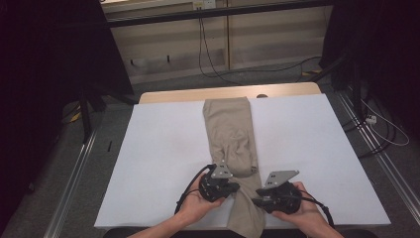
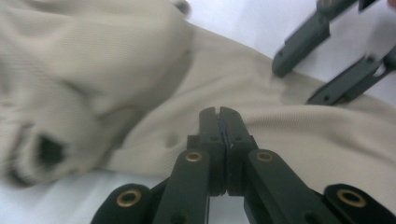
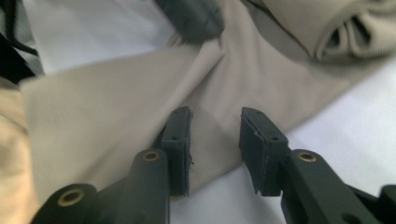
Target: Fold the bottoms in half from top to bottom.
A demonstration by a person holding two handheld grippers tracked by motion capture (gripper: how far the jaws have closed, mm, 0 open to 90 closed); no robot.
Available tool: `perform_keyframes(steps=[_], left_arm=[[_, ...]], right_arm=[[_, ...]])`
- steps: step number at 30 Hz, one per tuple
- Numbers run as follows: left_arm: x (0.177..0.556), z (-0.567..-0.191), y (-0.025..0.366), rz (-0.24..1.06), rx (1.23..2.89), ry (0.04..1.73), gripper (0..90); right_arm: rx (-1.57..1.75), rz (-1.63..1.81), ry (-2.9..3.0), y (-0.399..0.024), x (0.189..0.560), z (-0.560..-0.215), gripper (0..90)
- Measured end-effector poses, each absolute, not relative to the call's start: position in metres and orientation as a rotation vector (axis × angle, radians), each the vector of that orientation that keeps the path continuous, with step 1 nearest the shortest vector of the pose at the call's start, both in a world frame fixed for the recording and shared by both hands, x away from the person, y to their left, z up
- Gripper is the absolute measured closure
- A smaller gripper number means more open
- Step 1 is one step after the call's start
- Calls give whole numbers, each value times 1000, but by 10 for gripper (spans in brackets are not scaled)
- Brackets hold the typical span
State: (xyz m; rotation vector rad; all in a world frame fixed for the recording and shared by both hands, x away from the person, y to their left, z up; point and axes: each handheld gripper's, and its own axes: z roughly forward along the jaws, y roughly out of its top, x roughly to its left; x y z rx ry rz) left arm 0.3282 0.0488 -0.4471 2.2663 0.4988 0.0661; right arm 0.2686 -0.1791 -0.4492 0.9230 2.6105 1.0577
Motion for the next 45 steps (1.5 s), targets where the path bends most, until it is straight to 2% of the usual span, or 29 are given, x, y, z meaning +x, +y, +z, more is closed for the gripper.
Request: perform_keyframes(steps=[1,3,4,8,11,12,14,15,18,19,22,24,25,26,27,28,30,32,33,40,45], left_arm=[[329,-446,52,58,2252,504,893],[329,-443,58,54,2244,524,893],[329,-442,62,45,2241,525,892],[327,-434,76,-15,2164,541,887],[321,-425,80,22,2141,518,839],[320,-424,79,18,2140,514,784],[314,-423,77,44,2163,472,743],[312,-425,75,31,2186,446,732],[303,-434,64,-5,2238,357,745],[300,-436,61,-12,2261,314,744],[291,-444,49,-4,2321,213,739],[286,-450,43,11,2353,159,704],[283,-451,41,40,2343,142,674],[282,-451,40,52,2349,142,677],[281,-449,40,61,2364,161,726],[281,-449,41,51,2359,182,884],[281,-447,46,3,2369,213,900],[278,-445,52,-40,2369,253,900],[276,-444,56,-69,2362,282,900],[251,-440,79,-198,2355,361,900],[243,-440,87,-196,2360,380,882]], right_arm=[[883,1027,2605,-176,268,-449,683],[859,998,2590,-172,271,-448,867],[875,982,2577,-172,275,-448,900],[947,958,2487,-178,290,-443,900],[1036,971,2452,-192,302,-438,900],[1044,948,2455,-195,303,-438,876],[1077,967,2433,-201,298,-438,720],[1081,971,2427,-203,294,-438,697],[1055,1036,2419,-206,280,-431,694],[1035,1067,2426,-205,275,-429,739],[932,1142,2518,-197,261,-430,783],[884,1124,2598,-190,252,-436,775],[862,1095,2631,-187,249,-440,733],[867,1064,2661,-183,248,-444,670],[851,1050,2670,-180,247,-448,631],[837,1041,2672,-178,246,-447,622],[830,1026,2661,-175,245,-447,665],[826,1028,2680,-175,242,-446,878],[834,1032,2689,-175,241,-446,900],[788,1111,2783,-165,223,-445,900],[762,1143,2828,-160,208,-445,891]])
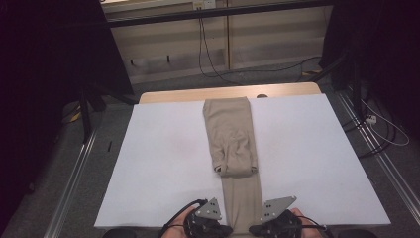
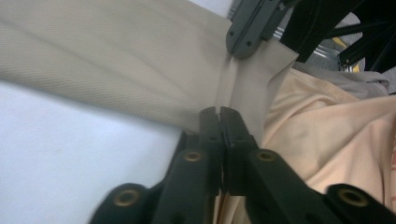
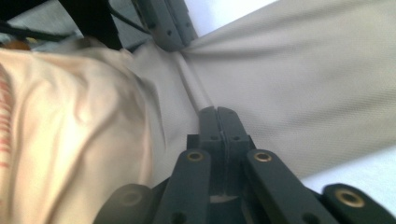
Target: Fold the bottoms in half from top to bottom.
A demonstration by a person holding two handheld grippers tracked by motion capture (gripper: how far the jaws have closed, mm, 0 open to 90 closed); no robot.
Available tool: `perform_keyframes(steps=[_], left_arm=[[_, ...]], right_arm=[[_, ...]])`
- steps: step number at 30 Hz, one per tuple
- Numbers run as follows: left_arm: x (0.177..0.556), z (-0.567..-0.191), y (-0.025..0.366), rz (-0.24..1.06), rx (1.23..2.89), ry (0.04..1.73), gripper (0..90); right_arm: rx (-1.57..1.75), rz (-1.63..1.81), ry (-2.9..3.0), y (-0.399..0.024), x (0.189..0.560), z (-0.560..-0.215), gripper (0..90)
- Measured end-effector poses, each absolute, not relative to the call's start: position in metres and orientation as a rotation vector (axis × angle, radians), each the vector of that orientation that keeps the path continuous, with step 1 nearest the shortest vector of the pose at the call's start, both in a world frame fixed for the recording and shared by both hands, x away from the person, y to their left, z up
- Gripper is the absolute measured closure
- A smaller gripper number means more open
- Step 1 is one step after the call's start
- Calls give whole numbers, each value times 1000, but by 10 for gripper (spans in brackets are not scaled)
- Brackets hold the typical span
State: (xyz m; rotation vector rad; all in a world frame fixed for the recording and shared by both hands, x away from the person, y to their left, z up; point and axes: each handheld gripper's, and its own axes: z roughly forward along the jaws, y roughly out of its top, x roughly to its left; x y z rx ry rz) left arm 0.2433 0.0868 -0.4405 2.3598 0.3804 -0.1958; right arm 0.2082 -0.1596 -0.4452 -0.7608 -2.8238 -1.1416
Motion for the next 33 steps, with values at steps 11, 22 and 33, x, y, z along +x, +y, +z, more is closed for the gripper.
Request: perform_keyframes(steps=[11,22,33], left_arm=[[320,-424,91,119,2237,584,500],[403,-424,63,203,2170,758,433],[402,-427,78,60,2102,785,895]], right_arm=[[-1102,-1297,-2835,-190,280,-428,642],[-1347,-1290,-2781,-184,385,-434,599],[-1296,-1268,-2817,-170,386,-448,889]])
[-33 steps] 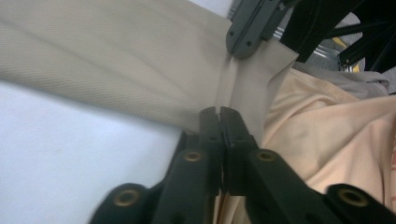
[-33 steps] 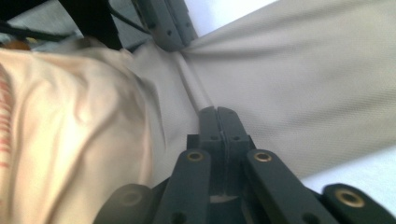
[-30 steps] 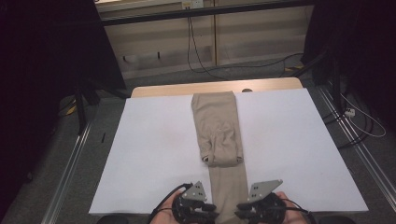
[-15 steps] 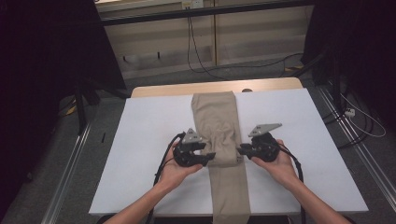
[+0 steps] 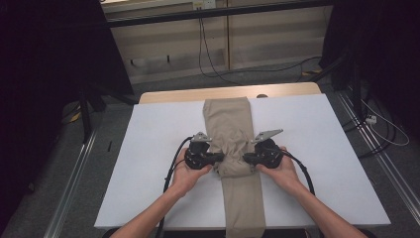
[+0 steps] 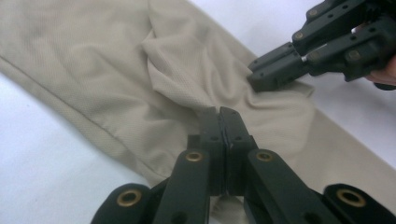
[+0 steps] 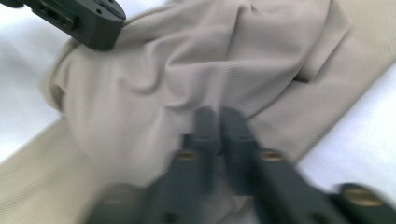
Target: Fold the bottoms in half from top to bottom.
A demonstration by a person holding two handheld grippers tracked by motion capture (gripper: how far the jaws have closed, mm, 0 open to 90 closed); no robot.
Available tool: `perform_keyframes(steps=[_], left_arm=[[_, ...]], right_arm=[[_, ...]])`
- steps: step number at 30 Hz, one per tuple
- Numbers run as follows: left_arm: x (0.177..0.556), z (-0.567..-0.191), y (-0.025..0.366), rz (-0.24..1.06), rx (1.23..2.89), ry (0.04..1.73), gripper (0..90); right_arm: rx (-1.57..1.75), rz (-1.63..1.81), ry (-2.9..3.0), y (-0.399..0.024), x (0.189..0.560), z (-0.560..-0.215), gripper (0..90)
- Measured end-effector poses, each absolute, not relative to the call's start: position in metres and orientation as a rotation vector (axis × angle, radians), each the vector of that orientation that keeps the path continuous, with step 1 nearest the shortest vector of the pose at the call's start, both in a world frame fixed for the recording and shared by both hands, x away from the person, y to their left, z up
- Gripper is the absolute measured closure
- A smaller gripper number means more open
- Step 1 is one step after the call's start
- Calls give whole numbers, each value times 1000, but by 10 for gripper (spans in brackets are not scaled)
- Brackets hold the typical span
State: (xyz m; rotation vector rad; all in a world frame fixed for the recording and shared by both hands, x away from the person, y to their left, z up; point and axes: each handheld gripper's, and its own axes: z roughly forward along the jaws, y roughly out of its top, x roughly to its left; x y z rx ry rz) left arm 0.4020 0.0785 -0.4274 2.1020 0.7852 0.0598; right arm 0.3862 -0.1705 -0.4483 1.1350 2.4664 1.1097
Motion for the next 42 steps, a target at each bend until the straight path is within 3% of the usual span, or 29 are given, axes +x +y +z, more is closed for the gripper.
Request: perform_keyframes(steps=[12,21,25,28,32,36,39,41,42], left_arm=[[348,-404,90,71,2064,610,895],[308,-431,96,-8,2205,544,874],[310,-422,96,13,2184,535,741],[328,-414,87,110,2153,557,651],[367,-415,65,213,2140,615,494],[401,-428,51,194,2138,694,462],[412,-440,49,158,2148,745,484],[410,-441,53,51,2135,752,654],[405,-437,55,26,2133,722,779]], right_arm=[[1063,1348,2387,-198,336,-403,900],[1045,1235,2562,-195,279,-433,900],[1056,1196,2615,-194,273,-438,868],[1068,1237,2559,-198,282,-431,757],[1100,1215,2460,-200,315,-422,645],[1171,1204,2392,-200,354,-426,559],[1235,1182,2383,-197,377,-437,499],[1259,1153,2400,-194,382,-446,509],[1256,1157,2420,-193,381,-449,603]])
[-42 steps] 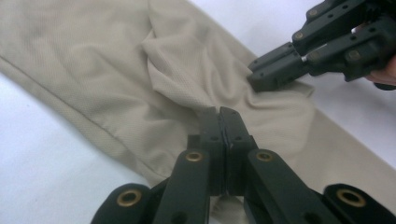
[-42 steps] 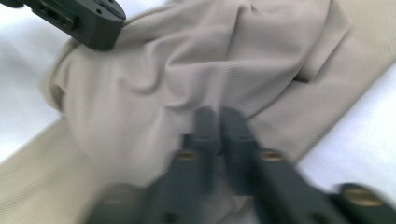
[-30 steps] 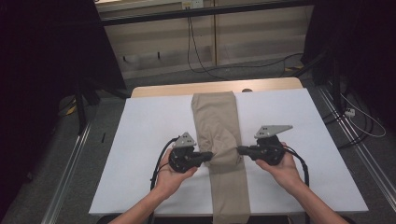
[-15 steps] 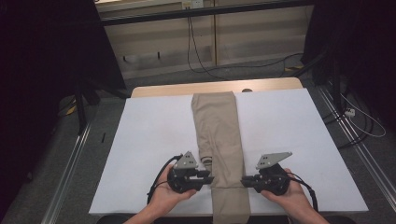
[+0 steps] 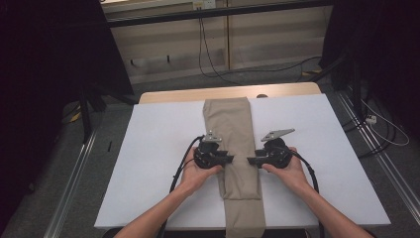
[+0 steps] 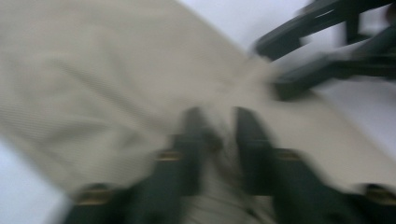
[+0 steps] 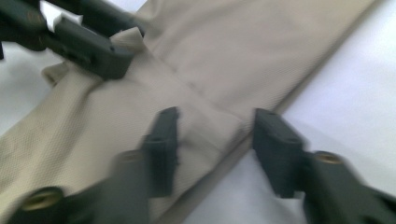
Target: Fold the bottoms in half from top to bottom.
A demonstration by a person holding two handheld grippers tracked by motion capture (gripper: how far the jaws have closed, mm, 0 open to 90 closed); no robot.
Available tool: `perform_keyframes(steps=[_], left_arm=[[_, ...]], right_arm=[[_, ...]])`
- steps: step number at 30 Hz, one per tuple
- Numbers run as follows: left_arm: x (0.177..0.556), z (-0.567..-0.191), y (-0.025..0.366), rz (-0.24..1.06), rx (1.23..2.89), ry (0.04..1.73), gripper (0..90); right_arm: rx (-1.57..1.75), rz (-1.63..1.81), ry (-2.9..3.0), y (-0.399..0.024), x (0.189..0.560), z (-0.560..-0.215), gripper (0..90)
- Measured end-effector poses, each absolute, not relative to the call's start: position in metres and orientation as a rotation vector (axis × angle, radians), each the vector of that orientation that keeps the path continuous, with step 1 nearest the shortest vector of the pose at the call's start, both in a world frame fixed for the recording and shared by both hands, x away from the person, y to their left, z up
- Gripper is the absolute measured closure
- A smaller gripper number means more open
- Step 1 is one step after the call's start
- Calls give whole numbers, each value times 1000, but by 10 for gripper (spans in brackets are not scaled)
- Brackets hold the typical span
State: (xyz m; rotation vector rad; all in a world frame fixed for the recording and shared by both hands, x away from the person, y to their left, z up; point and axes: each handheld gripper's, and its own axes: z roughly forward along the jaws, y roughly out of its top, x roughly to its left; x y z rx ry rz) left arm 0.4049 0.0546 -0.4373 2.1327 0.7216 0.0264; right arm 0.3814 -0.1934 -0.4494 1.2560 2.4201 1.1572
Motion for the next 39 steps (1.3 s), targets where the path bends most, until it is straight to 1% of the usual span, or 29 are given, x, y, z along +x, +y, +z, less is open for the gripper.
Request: perform_keyframes(steps=[1,2,3,4,7,10,11,18,20,21,24,25,28,29,31,33,34,35,36,37,39], left_arm=[[401,-434,55,23,2136,711,858],[398,-432,56,13,2133,693,864],[393,-429,57,11,2127,675,867],[388,-426,59,11,2121,660,868],[367,-418,69,-2,2114,600,869],[348,-415,75,-11,2108,557,869],[340,-415,77,-31,2114,536,869],[286,-426,89,-127,2168,444,869],[274,-429,89,-135,2184,416,869],[267,-430,89,-160,2205,401,869],[253,-433,89,-176,2227,374,868],[250,-435,89,-212,2236,375,866],[241,-438,92,-260,2259,358,851],[240,-439,93,-254,2256,355,822],[244,-435,95,-284,2226,360,766],[248,-429,96,-253,2193,367,693],[251,-428,97,-240,2186,388,602],[254,-426,98,-214,2179,411,542],[258,-425,98,-191,2175,417,560],[263,-424,99,-155,2170,422,557],[276,-423,100,-76,2164,467,509]], right_arm=[[1243,1190,2429,-193,378,-449,708],[1239,1201,2429,-194,376,-447,759],[1236,1216,2426,-194,374,-444,831],[1228,1241,2421,-195,371,-440,871],[1200,1305,2408,-197,355,-430,890],[1169,1321,2455,-198,331,-430,892],[1161,1323,2469,-198,325,-431,892],[1086,1341,2558,-198,264,-432,891],[1052,1344,2588,-197,247,-432,890],[1044,1349,2598,-196,241,-432,888],[996,1318,2649,-192,223,-434,872],[991,1307,2669,-191,218,-435,850],[991,1311,2686,-190,208,-435,733],[1007,1328,2674,-191,207,-434,701],[1017,1347,2639,-193,209,-430,644],[1035,1353,2588,-196,216,-426,609],[1023,1327,2559,-196,222,-423,594],[1012,1326,2541,-197,226,-422,588],[1018,1333,2528,-199,233,-422,589],[1026,1322,2521,-199,242,-422,588],[1006,1260,2502,-198,259,-424,571]])
